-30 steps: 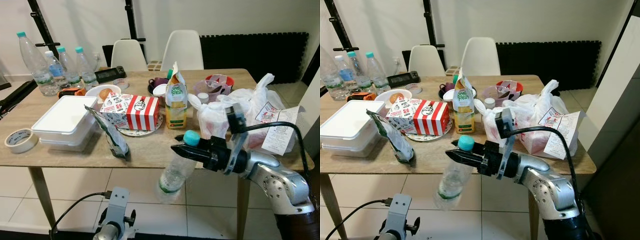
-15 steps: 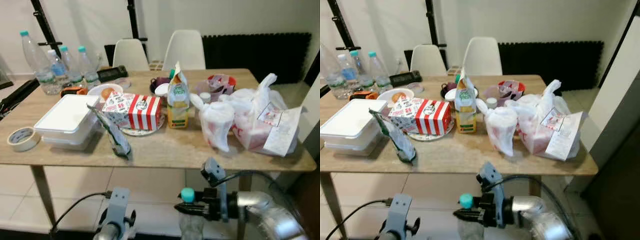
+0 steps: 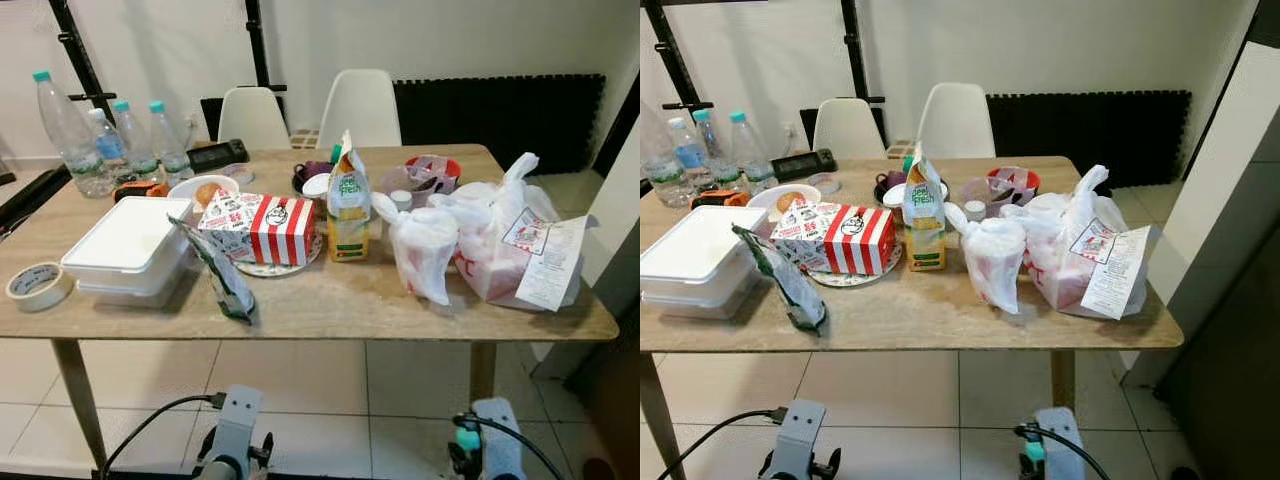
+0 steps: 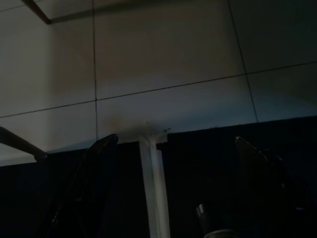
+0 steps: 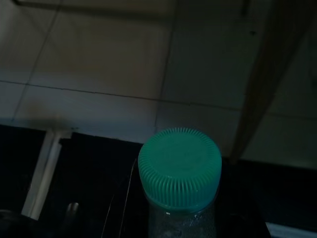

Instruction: Restocking fridge

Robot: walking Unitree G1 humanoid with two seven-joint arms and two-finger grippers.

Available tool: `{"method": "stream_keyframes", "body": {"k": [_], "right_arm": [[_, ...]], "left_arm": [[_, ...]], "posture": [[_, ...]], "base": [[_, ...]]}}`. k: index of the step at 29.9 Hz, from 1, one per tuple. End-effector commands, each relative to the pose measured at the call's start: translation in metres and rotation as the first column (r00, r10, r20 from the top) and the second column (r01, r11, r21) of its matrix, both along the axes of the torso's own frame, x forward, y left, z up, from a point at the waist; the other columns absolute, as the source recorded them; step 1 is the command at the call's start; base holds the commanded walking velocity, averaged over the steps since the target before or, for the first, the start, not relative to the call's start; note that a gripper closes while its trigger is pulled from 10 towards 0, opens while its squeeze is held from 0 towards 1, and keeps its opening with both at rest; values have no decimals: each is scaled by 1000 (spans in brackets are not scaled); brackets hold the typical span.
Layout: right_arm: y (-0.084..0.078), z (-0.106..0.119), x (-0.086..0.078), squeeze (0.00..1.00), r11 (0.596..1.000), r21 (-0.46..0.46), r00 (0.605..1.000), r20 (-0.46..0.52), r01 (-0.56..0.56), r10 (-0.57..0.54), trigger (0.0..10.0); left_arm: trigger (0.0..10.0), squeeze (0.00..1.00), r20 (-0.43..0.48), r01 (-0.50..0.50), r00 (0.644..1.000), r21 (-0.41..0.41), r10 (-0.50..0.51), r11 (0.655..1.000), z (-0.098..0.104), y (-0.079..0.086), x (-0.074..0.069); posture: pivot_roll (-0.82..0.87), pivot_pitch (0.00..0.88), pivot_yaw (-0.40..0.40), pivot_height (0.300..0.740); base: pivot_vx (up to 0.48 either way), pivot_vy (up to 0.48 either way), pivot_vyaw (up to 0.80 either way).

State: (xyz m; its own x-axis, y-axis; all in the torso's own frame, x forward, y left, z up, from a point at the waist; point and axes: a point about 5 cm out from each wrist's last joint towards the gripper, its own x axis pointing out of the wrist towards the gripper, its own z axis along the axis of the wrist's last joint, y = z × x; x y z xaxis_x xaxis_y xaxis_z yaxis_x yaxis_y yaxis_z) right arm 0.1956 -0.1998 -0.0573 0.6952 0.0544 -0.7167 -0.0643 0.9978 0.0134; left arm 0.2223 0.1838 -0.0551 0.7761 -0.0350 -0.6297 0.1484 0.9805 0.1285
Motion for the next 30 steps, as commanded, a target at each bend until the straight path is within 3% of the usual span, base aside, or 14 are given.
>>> {"method": "stream_keyframes", "body": {"k": [1,2,4,10,22,30], "right_arm": [[-9,-3,-2,0,991,13,991,13,136,-137,10000],[-9,-3,-2,0,991,13,991,13,136,-137,10000],[-17,-11,-9,0,956,10,956,-21,294,-294,10000],[-11,-18,-15,0,963,-18,960,-71,270,-271,10000],[-5,-23,-17,0,962,-45,958,-88,268,-271,10000],[-9,-26,-24,0,961,-74,954,-120,266,-273,10000]], "left_arm": [[10000,0,-28,-31,999,-7,31,999,-5,0,-6],[10000,0,-28,-31,999,-7,31,999,-5,0,-6],[10000,0,-56,-33,998,-15,33,999,-7,-3,-7],[10000,0,-75,5,997,9,-4,1000,-8,-7,-7],[10000,0,-116,-19,993,22,21,1000,-12,-5,-12],[10000,0,-123,-35,992,8,36,999,-13,-7,-13]], "posture": [[-55,0,39,740],[-55,0,39,740],[-58,0,45,740],[-58,0,35,740],[-58,0,22,740],[-58,0,7,740]], "base": [[0,0,0],[0,0,0],[0,0,0],[0,0,0],[0,0,0],[-97,0,0]]}}
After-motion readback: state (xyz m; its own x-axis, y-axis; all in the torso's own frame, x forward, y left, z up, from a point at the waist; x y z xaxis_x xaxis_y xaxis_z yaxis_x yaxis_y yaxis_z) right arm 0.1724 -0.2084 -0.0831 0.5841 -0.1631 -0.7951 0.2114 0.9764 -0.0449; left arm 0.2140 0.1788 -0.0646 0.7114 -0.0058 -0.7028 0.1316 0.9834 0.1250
